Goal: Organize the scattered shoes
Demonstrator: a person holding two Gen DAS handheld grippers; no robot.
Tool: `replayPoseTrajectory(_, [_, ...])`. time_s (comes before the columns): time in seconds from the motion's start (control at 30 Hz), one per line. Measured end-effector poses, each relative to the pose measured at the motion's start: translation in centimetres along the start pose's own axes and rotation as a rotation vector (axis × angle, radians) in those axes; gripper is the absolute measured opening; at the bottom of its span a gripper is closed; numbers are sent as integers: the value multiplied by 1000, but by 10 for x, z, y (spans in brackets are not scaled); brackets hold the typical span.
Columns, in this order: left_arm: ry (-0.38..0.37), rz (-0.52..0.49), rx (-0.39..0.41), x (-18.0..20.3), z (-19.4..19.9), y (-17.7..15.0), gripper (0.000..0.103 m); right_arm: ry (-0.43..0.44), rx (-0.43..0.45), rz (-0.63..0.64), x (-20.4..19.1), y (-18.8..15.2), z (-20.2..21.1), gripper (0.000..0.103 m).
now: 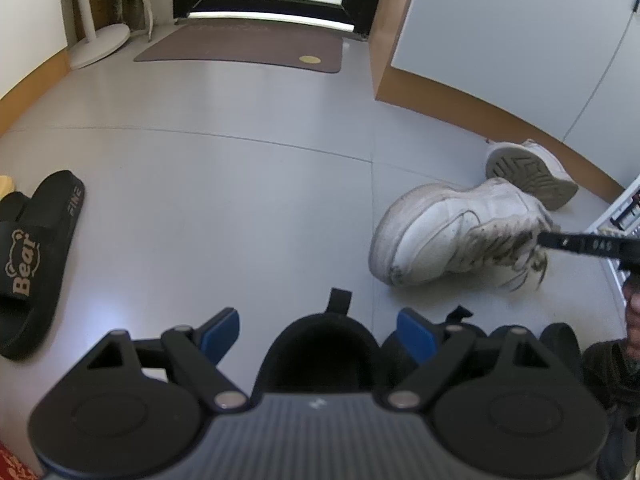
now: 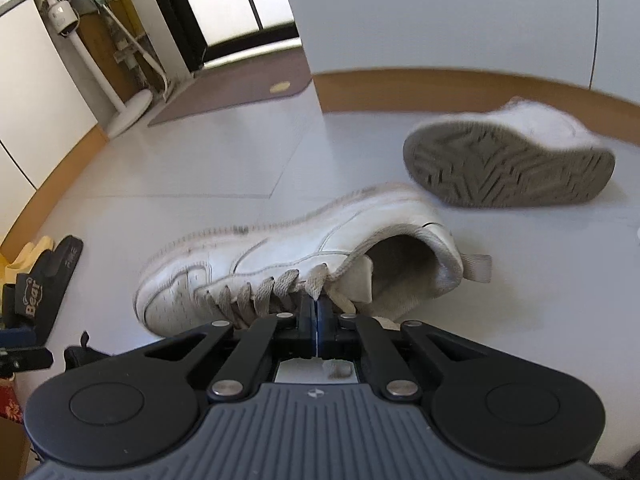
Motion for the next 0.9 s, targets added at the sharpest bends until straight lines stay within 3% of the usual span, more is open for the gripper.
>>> replayPoseTrajectory(0.23, [0, -4, -9, 0, -2, 1, 88, 8, 115, 88, -23, 38, 13, 0])
replayPoseTrajectory(0.57, [23, 19, 17, -17, 5, 8, 88, 39, -36, -12, -36, 19, -18, 7])
replayPoseTrajectory(0.6, [27, 24, 19, -19, 5, 9, 88, 38, -48, -23, -36, 17, -20, 12])
replayPoseTrajectory(0.67, [33, 41, 23, -24, 5, 11, 88, 18, -79, -58, -37, 15, -25, 37])
replayPoseTrajectory(0.7, [34, 48, 26, -26, 5, 12, 88, 7, -82, -72, -37, 14, -25, 55])
replayPoseTrajectory(0.9, [23, 119, 52, -39, 12, 16, 88, -22, -156, -159, -46, 11, -32, 71])
Point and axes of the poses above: each gripper's, at about its wrist camera, not at the fingertips, and z roughly against the way its jaws point, x to its right, y to its top, the point moved 5 cm from there along -z, roughly the way its jaws point, and after that the axes turned 7 degrees about x, right-handed, at the moved point
